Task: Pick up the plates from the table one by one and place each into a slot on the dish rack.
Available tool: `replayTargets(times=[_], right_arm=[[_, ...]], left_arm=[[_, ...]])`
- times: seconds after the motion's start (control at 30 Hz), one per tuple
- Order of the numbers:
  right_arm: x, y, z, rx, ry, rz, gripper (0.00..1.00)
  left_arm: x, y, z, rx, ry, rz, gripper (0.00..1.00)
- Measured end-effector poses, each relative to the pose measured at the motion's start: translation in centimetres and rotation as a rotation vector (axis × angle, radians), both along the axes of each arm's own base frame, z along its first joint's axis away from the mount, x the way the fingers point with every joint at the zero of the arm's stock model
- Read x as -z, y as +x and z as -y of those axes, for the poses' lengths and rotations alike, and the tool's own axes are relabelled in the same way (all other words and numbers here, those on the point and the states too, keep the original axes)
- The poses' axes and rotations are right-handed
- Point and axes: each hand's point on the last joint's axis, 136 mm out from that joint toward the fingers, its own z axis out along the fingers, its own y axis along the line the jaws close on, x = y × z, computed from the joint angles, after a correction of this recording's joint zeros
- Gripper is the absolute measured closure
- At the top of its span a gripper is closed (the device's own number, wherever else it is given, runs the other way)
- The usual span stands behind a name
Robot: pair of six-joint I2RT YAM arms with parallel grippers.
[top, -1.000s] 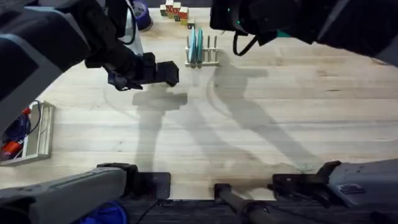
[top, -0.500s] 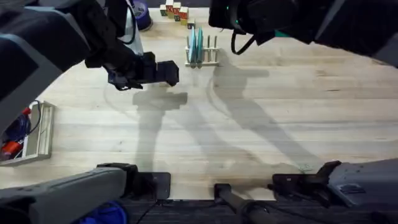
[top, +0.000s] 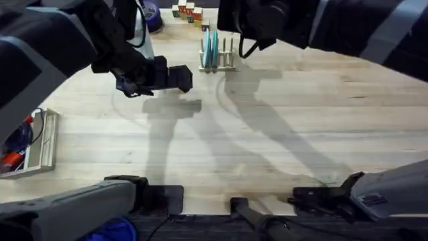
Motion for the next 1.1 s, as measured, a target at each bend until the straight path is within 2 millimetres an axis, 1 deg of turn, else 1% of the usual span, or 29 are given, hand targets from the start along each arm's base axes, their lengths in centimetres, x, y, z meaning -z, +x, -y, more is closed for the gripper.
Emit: replayTargets(times=[0.2, 0.3, 0.5, 0.7, 0.87, 1.0, 1.1], right_arm=[[-0.9, 1.5, 1.2, 0.041, 0.032, 0.041, 0.968], [-1.0, 2.2, 1.8, 0.057, 0.038, 0.052, 0.968], [0.4, 2.9, 1.5, 0.06, 0.026, 0.041, 0.968], [2.2, 3.2, 1.3, 0.058, -0.001, 0.012, 0.968], [2.4, 3.2, 1.2, 0.035, -0.03, 0.001, 0.968], [3.3, 2.6, 1.2, -0.005, -0.053, -0.048, 0.968], [3.6, 2.6, 1.0, -0.027, -0.039, -0.065, 0.968]], left_arm=[[0.0, 0.0, 0.0, 0.0, 0.0, 0.0, 0.007], [0.0, 0.0, 0.0, 0.0, 0.0, 0.0, 0.007], [0.0, 0.0, 0.0, 0.0, 0.0, 0.0, 0.007], [0.0, 0.0, 0.0, 0.0, 0.0, 0.0, 0.007], [0.0, 0.0, 0.0, 0.0, 0.0, 0.0, 0.007], [0.0, 0.0, 0.0, 0.0, 0.0, 0.0, 0.006], [0.0, 0.0, 0.0, 0.0, 0.0, 0.0, 0.008]])
